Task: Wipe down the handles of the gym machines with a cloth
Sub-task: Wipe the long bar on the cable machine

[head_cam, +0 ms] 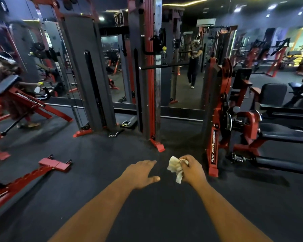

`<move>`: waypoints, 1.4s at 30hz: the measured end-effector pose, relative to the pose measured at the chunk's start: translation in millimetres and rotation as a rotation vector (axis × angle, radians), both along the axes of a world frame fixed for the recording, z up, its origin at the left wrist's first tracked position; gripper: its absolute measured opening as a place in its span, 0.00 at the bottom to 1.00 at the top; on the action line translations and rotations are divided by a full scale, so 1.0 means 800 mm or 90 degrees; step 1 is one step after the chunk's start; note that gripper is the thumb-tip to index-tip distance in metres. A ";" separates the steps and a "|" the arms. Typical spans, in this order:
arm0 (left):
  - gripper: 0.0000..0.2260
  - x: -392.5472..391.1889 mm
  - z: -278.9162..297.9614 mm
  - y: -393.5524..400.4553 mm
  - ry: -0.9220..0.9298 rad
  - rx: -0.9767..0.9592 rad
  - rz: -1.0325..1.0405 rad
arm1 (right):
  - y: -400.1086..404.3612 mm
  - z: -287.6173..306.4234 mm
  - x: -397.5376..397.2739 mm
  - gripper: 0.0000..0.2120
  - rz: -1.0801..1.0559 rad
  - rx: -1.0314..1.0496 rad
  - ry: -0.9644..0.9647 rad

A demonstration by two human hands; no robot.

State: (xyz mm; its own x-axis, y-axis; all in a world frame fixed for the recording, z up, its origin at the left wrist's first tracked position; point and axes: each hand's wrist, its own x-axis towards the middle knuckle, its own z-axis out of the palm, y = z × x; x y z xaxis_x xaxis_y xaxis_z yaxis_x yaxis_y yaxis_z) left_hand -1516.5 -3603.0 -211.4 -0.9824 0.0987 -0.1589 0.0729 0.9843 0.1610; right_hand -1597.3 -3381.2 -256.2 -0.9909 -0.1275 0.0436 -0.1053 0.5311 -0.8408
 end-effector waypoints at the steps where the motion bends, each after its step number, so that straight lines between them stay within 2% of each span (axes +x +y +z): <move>1: 0.36 -0.022 0.001 -0.003 0.001 0.003 0.003 | -0.002 0.000 -0.026 0.06 -0.006 -0.030 -0.015; 7: 0.36 -0.145 -0.005 -0.033 -0.003 0.000 0.003 | -0.034 0.001 -0.139 0.04 -0.059 -0.273 -0.144; 11: 0.36 -0.244 -0.014 -0.065 0.007 0.012 -0.007 | -0.074 0.003 -0.229 0.06 -0.066 -0.366 -0.184; 14: 0.36 -0.317 -0.018 -0.095 0.016 0.024 -0.019 | -0.108 0.004 -0.296 0.10 -0.071 -0.365 -0.172; 28: 0.37 -0.674 0.046 -0.212 0.065 0.008 -0.080 | -0.205 0.077 -0.608 0.05 -0.102 -0.193 -0.017; 34: 0.37 -0.830 0.082 -0.223 0.131 -0.041 -0.087 | -0.218 0.094 -0.766 0.04 -0.097 -0.178 0.035; 42: 0.38 -1.013 0.134 -0.222 0.190 -0.097 -0.041 | -0.222 0.132 -0.973 0.06 -0.092 -0.224 0.074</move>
